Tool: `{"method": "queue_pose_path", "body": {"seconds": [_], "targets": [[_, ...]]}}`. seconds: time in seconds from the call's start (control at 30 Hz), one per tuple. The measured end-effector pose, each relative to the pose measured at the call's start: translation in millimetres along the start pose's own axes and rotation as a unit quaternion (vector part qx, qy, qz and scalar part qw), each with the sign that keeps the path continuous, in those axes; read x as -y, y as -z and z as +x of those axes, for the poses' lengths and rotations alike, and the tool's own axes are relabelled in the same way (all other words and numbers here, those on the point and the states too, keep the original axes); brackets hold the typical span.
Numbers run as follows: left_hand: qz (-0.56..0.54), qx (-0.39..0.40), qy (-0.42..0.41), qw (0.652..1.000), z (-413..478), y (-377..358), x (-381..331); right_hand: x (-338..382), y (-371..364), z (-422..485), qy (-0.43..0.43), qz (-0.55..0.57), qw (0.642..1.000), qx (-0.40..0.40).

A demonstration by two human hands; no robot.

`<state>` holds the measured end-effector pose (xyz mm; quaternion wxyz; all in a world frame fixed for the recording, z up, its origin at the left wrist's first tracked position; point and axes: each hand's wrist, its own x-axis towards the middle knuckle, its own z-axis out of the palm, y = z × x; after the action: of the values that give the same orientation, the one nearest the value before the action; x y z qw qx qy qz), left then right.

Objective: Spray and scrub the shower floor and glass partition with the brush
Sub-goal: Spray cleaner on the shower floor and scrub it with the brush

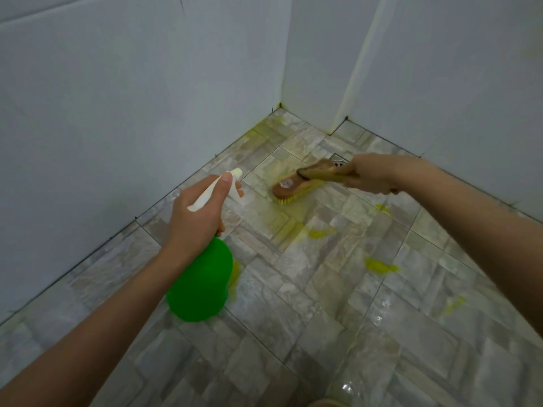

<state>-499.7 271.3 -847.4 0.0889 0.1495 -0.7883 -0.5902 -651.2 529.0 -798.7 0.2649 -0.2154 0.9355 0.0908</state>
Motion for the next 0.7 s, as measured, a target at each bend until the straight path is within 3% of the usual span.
{"method": "queue_pose_path", "body": {"seconds": [0.07, 0.23, 0.4, 0.57, 0.7], "targets": [[0.000, 0.004, 0.001, 1.000, -1, 0, 0, 3, -10, -13, -0.008, -0.020, 0.999, 0.026], [-0.004, -0.005, 0.001, 1.000, 0, -3, -3, 17, -43, 6, 0.010, 0.076, 0.995, -0.061], [0.025, -0.013, 0.001, 1.000, -3, 3, 0, 16, -12, -15, -0.030, 0.032, 0.997, 0.056], [0.021, -0.029, 0.005, 0.999, 0, 10, 2, 49, -21, 15, 0.042, 0.052, 0.997, -0.037], [0.038, -0.047, 0.008, 0.998, -5, 18, 5, 39, 2, -5, 0.008, 0.016, 0.998, 0.057]]}}
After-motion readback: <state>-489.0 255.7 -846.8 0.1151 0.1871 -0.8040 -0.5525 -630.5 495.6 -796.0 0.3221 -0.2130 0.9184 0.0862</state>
